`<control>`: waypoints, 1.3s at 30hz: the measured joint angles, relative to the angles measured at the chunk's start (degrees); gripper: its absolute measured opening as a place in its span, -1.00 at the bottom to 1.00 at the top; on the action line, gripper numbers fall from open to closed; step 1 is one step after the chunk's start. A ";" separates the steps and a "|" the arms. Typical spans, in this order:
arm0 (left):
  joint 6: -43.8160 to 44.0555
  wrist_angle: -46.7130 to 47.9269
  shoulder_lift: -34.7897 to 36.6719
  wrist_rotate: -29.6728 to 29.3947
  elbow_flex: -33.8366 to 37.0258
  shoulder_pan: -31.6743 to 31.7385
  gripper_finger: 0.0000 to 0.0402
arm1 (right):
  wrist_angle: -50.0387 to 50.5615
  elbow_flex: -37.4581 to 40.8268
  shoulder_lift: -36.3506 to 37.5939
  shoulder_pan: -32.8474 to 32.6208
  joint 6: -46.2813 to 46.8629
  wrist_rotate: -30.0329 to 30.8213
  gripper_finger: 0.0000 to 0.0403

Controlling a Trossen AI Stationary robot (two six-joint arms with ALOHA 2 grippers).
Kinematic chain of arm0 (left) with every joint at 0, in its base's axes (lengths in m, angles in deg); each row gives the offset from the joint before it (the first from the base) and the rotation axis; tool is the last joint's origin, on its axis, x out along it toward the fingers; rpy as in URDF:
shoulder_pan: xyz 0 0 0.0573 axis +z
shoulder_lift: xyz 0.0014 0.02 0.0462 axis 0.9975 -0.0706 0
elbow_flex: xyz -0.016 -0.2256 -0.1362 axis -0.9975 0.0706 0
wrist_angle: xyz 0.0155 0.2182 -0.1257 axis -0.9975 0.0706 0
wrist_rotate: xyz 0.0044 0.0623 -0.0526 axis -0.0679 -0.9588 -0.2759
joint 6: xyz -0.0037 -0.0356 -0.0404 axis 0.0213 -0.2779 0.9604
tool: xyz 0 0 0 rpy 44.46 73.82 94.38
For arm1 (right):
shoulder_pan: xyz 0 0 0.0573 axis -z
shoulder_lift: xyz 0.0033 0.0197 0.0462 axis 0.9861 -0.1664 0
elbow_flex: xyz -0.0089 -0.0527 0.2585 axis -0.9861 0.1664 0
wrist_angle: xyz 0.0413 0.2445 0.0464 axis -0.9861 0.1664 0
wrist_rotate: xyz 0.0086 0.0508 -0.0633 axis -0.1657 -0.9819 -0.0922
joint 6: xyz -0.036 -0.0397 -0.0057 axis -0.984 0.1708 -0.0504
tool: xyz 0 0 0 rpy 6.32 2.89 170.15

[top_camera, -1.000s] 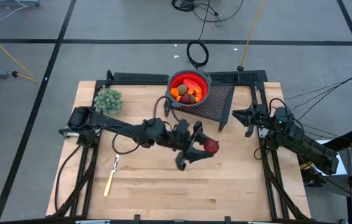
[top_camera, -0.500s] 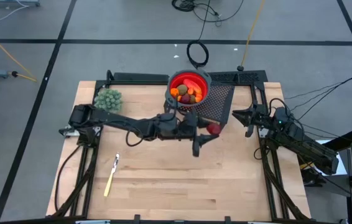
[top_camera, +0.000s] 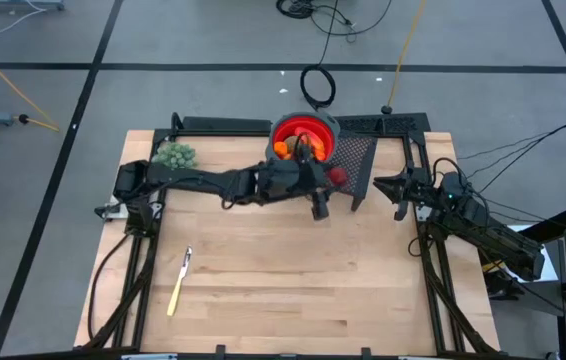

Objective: Pick & Place Fruit
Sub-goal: Put the pomegranate into the red strainer bowl on the shelf

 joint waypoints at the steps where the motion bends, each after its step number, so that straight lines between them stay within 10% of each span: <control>1: -0.44 3.00 0.00 -0.01 -1.23 0.76 0.04 | 0.00 0.00 0.00 0.01 0.00 0.00 -0.73; 39: 5.92 29.03 0.00 11.62 -9.59 25.87 0.04 | 0.02 0.00 0.00 -0.01 0.00 0.09 -0.73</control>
